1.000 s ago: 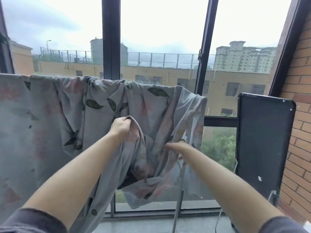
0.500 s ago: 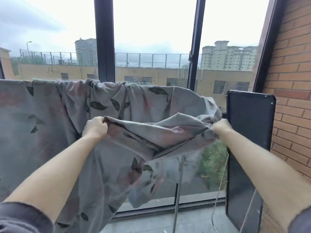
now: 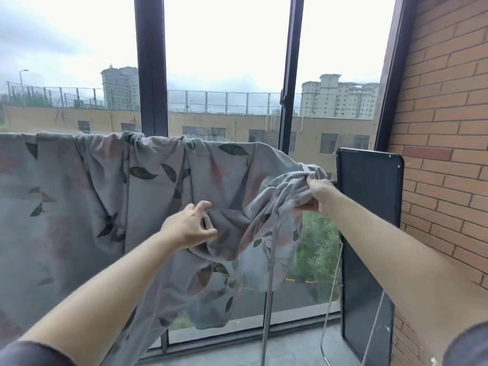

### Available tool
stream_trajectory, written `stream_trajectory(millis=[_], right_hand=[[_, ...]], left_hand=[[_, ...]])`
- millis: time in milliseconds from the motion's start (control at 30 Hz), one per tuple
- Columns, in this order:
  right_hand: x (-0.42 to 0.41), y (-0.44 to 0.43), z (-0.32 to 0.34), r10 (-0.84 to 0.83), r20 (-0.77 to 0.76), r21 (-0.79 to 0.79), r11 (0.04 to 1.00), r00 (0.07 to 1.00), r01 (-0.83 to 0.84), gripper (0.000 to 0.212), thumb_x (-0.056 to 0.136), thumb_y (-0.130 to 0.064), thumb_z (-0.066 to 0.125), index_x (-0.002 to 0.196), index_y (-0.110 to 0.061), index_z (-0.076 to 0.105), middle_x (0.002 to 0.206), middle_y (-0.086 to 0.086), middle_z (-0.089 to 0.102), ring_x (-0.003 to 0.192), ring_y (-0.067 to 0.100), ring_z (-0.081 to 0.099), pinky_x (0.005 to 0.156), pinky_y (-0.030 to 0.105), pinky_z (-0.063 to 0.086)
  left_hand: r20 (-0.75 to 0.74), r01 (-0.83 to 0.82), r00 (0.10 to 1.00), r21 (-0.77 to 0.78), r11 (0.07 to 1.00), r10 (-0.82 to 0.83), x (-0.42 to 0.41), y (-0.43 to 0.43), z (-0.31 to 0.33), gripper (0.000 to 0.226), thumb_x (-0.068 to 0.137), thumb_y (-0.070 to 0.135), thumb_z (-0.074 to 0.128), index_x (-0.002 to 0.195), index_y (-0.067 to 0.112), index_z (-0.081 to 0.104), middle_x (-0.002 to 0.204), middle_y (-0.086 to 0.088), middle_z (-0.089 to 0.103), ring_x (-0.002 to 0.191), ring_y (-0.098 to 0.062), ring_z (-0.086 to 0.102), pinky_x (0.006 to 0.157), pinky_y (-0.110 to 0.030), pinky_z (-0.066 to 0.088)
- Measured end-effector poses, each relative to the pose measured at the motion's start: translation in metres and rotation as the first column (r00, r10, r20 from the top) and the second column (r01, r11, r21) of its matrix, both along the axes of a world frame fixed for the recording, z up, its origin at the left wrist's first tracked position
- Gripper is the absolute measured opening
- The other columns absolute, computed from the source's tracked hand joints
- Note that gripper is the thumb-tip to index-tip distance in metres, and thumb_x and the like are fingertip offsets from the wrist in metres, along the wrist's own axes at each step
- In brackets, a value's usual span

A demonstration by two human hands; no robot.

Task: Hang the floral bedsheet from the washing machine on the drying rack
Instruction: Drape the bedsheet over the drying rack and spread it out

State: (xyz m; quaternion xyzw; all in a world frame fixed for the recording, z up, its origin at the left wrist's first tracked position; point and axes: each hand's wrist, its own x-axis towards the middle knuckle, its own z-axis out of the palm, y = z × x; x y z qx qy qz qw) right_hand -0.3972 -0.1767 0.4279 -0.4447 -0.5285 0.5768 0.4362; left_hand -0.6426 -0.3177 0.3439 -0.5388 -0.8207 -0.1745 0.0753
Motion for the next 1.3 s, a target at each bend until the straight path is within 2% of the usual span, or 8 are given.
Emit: stream_trajectory(millis=[167, 300, 467, 633, 867, 1033, 1167, 1300], right_hand=[[-0.036, -0.049, 0.044, 0.176, -0.314, 0.036, 0.984, 0.933, -0.174, 0.024, 0.104, -0.021, 0.038, 0.09, -0.012, 0.055, 0.094, 0.012, 0.057, 0.077, 0.018, 0.059, 0.054, 0.03, 0.057], [-0.033, -0.046, 0.069, 0.257, -0.476, 0.18, 0.964, 0.841, -0.193, 0.017, 0.098, -0.02, 0.049, 0.112, -0.014, 0.055, 0.11, 0.016, 0.062, 0.087, 0.028, 0.067, 0.072, 0.045, 0.06], [-0.032, -0.032, 0.019, 0.454, -0.005, 0.294, 0.853, 0.891, -0.432, 0.069, 0.085, -0.041, 0.065, 0.144, -0.021, 0.034, 0.136, 0.002, 0.053, 0.119, 0.022, 0.055, 0.097, 0.043, 0.049], [-0.082, -0.057, -0.046, 0.213, 0.573, 0.388, 0.78, 0.792, -0.491, 0.07, 0.084, -0.045, 0.067, 0.14, -0.015, 0.04, 0.137, 0.007, 0.052, 0.11, 0.02, 0.054, 0.093, 0.031, 0.046], [-0.097, -0.108, -0.035, 0.243, 0.285, 0.403, 0.847, 0.927, -0.346, 0.034, 0.098, -0.029, 0.047, 0.115, -0.002, 0.058, 0.084, 0.007, 0.059, 0.074, 0.02, 0.054, 0.063, 0.035, 0.046], [-0.038, -0.134, 0.023, -0.084, 0.703, 0.664, 0.434, 0.706, -0.609, 0.026, 0.093, -0.034, 0.055, 0.08, -0.014, 0.066, 0.064, -0.004, 0.055, 0.06, 0.015, 0.052, 0.06, 0.031, 0.046], [-0.038, -0.129, 0.033, -0.529, 0.305, 0.892, -0.132, 0.792, -0.431, 0.005, 0.082, -0.024, 0.072, 0.084, -0.018, 0.073, 0.091, -0.003, 0.061, 0.087, 0.013, 0.053, 0.086, 0.027, 0.041], [-0.062, -0.12, 0.036, 0.069, 0.41, 0.863, 0.295, 0.91, -0.411, 0.021, 0.094, -0.027, 0.058, 0.095, -0.014, 0.074, 0.075, -0.001, 0.066, 0.051, -0.008, 0.048, 0.052, 0.007, 0.036]], left_hand=[[-0.158, 0.021, 0.987, 0.081, 0.996, -0.008, 0.049, 0.033, -0.037, 0.072, 0.073, 0.071, 0.055, 0.13, 0.032, 0.038, 0.109, -0.003, 0.046, 0.103, -0.026, 0.052, 0.084, -0.038, 0.04], [0.262, -0.096, 0.965, 0.445, 0.89, -0.028, 0.024, 0.042, -0.012, 0.03, 0.087, 0.042, 0.046, 0.085, 0.016, 0.061, 0.086, -0.007, 0.064, 0.086, -0.03, 0.061, 0.069, -0.036, 0.043], [0.452, -0.008, 0.841, 0.56, 0.828, -0.297, -0.004, 0.018, 0.06, 0.045, 0.069, 0.046, 0.053, 0.079, 0.005, 0.067, 0.067, -0.001, 0.053, 0.064, -0.014, 0.044, 0.06, -0.03, 0.035], [0.529, 0.013, 0.793, 0.481, 0.876, -0.302, -0.013, 0.0, 0.112, 0.015, 0.093, 0.024, 0.054, 0.084, 0.015, 0.062, 0.075, -0.012, 0.053, 0.064, -0.021, 0.045, 0.054, -0.026, 0.041], [0.404, 0.082, 0.84, 0.565, 0.821, -0.361, -0.031, -0.033, 0.132, 0.028, 0.095, 0.027, 0.055, 0.097, 0.004, 0.07, 0.102, -0.012, 0.069, 0.086, -0.015, 0.06, 0.085, -0.036, 0.052], [0.131, -0.016, 0.991, 0.386, 0.922, -0.037, -0.064, -0.05, 0.12, 0.019, 0.083, 0.026, 0.061, 0.081, 0.009, 0.07, 0.09, -0.004, 0.07, 0.088, -0.021, 0.062, 0.076, -0.031, 0.048], [0.088, 0.043, 0.993, 0.324, 0.945, -0.075, -0.062, -0.048, 0.097, 0.039, 0.063, 0.035, 0.048, 0.085, 0.007, 0.065, 0.087, -0.004, 0.07, 0.086, -0.022, 0.063, 0.072, -0.035, 0.05], [0.256, -0.019, 0.962, 0.422, 0.906, -0.099, -0.061, -0.046, 0.07, 0.035, 0.076, 0.035, 0.059, 0.108, 0.02, 0.055, 0.108, 0.001, 0.06, 0.102, -0.018, 0.056, 0.089, -0.038, 0.046]])
